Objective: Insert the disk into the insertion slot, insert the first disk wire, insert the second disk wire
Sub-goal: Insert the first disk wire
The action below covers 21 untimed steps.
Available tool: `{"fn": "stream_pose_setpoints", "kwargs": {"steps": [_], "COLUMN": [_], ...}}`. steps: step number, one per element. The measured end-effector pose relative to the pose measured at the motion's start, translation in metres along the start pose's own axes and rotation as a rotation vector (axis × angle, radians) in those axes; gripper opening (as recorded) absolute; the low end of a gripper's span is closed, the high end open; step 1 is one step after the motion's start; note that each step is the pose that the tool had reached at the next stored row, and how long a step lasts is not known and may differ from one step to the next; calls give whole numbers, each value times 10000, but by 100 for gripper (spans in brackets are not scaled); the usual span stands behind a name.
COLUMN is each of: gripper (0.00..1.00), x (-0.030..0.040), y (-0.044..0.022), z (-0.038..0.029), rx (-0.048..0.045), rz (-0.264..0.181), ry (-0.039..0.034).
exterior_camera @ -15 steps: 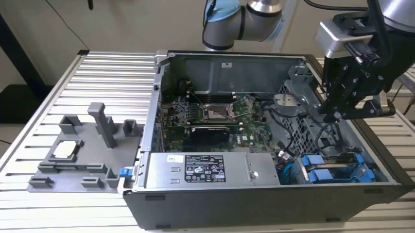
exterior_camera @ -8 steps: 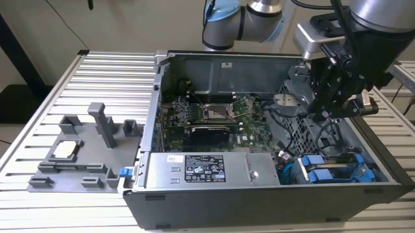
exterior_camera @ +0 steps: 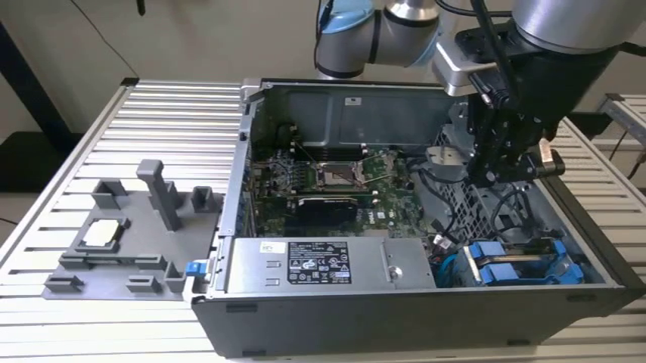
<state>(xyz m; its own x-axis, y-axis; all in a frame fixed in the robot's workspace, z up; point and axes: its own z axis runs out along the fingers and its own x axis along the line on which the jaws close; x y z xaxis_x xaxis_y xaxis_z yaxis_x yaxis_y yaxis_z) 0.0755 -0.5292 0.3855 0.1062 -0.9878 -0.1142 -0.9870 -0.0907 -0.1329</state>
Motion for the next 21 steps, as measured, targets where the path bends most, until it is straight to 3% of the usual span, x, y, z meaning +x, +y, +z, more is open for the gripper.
{"fn": "stream_pose_setpoints", "kwargs": {"steps": [5,10,11,15,21], "gripper": [27,27,27,27,27], "x": [-10,-13,-13,-16,-30], "y": [55,94,102,129,141], "z": [-6,19,22,21,28], "rx": [107,464,499,538,520], "rz": [-54,-162,-175,-201,-349], "ry": [4,20,20,19,5]}}
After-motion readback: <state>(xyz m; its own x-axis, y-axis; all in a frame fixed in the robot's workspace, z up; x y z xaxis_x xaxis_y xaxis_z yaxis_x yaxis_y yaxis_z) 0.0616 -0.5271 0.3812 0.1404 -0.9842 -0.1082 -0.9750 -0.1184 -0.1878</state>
